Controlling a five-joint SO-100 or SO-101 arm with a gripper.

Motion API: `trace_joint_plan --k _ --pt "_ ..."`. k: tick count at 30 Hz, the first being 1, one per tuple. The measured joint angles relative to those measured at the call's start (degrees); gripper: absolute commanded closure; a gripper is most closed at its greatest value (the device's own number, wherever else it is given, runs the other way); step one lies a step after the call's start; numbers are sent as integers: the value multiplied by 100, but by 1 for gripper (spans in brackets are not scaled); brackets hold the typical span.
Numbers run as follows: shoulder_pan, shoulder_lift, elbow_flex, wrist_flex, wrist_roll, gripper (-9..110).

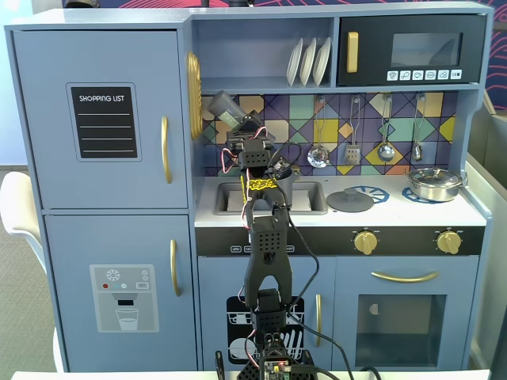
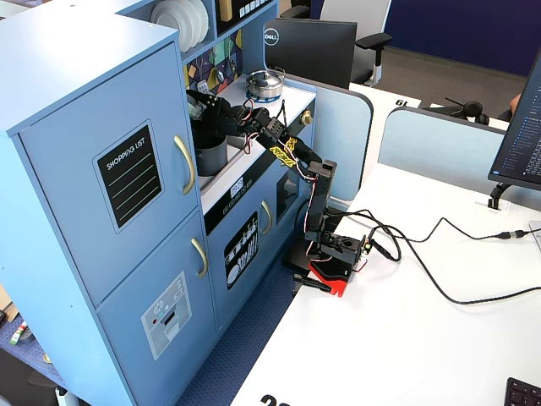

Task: Put salt in the gray recipient

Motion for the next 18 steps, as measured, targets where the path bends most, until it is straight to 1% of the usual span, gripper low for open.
trace_joint_plan --k 4,8,13,18 --pt "299 202 580 299 35 101" --pt "360 272 809 193 88 101" --pt "9 193 589 -255 79 101" --pt "-211 35 141 -369 53 101"
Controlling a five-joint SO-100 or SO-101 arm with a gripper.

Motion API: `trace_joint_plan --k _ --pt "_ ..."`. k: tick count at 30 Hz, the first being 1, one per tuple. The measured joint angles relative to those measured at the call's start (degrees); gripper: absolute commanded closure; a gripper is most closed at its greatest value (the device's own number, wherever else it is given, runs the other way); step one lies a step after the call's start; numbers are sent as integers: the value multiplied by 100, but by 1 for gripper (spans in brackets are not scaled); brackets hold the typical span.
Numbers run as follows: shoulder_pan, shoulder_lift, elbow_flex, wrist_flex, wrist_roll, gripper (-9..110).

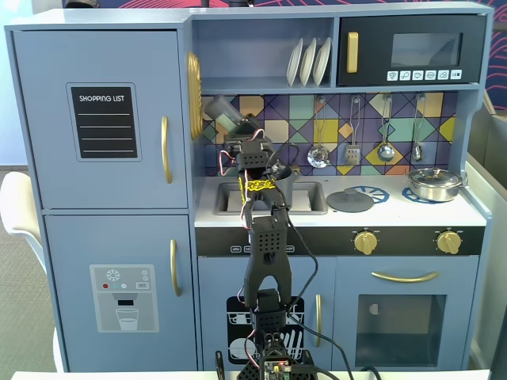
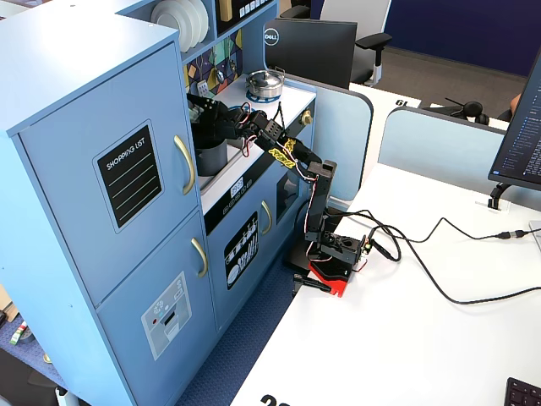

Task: Put salt in the gray recipient

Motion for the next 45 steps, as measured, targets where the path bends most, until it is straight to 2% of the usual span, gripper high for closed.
trace_joint_plan --k 13,16,20,24,30,33,40,43,45 --pt "475 290 949 105 18 101" --pt "272 264 712 -97 -316 101" --pt "246 229 413 -334 -1310 101" --pt "861 281 475 -448 -2610 101" --pt "2707 431 738 -448 -4957 101" --pt "3665 431 800 -598 -6495 101" --pt "5045 571 1802 -1986 -11171 101" --pt "5309 571 2303 -2399 -12691 101" --pt "5414 571 2646 -2742 -13342 101"
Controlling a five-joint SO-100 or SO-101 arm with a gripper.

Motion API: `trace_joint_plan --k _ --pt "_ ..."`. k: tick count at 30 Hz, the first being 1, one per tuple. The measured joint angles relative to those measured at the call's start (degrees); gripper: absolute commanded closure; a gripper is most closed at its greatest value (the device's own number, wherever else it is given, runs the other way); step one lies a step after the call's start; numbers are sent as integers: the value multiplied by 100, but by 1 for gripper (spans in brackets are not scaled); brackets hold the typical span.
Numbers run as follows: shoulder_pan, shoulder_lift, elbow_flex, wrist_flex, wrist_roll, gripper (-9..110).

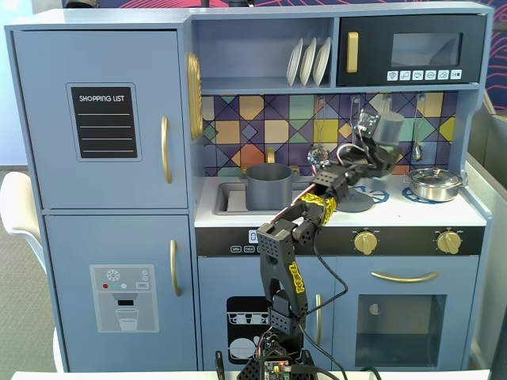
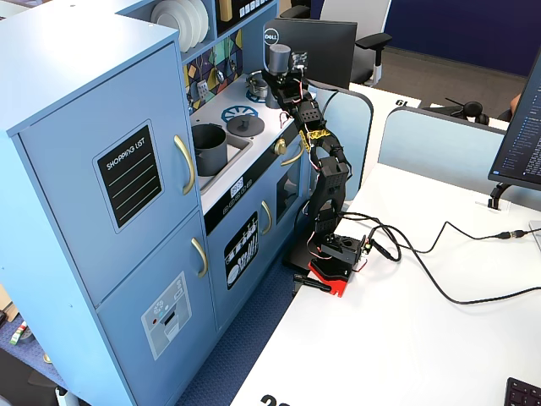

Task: Put salt in the gray recipient

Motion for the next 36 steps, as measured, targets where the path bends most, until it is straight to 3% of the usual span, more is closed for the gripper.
trace_joint_plan --k 7,33,36 --pt "141 -167 765 -976 -1028 101" --pt "255 -1354 475 -1661 -519 101" --pt "255 -1354 466 -1644 -650 91"
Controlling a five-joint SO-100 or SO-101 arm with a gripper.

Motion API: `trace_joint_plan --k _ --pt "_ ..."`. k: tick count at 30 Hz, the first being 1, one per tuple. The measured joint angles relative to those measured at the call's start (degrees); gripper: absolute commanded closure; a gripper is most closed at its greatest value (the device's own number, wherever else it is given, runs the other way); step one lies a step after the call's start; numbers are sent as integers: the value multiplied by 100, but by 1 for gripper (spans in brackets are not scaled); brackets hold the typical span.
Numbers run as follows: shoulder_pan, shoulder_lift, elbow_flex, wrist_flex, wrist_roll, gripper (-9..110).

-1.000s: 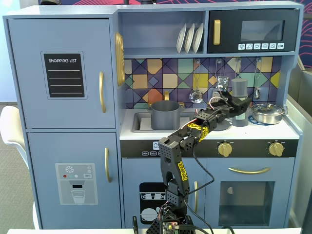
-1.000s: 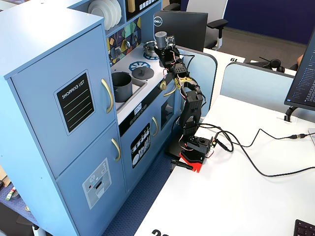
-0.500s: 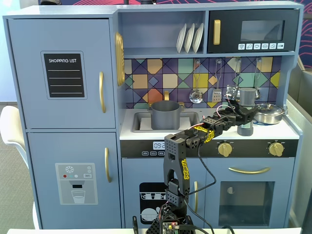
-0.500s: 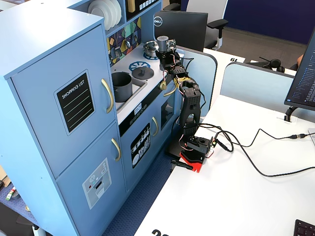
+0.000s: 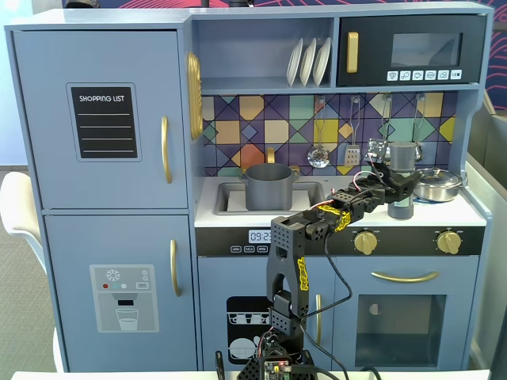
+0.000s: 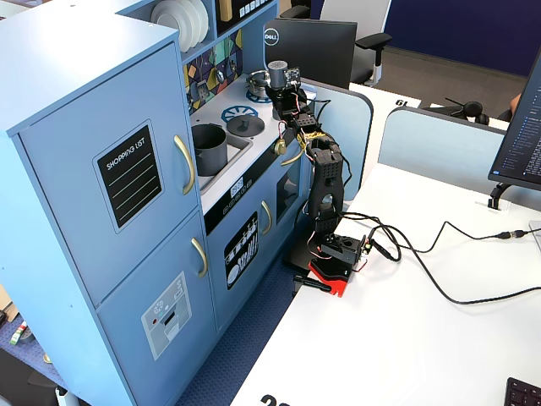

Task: Put salt in the gray recipient

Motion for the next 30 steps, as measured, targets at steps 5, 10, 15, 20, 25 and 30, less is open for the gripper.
trace_joint_plan --k 5,10,15,20,25,30 --pt "0 9 0 88 18 73" --pt "70 26 0 176 246 66" --pt "70 114 0 255 272 60" --pt "123 413 44 519 255 57" --pt "343 1301 571 1310 97 58" --pt "536 2909 1617 2751 -26 80"
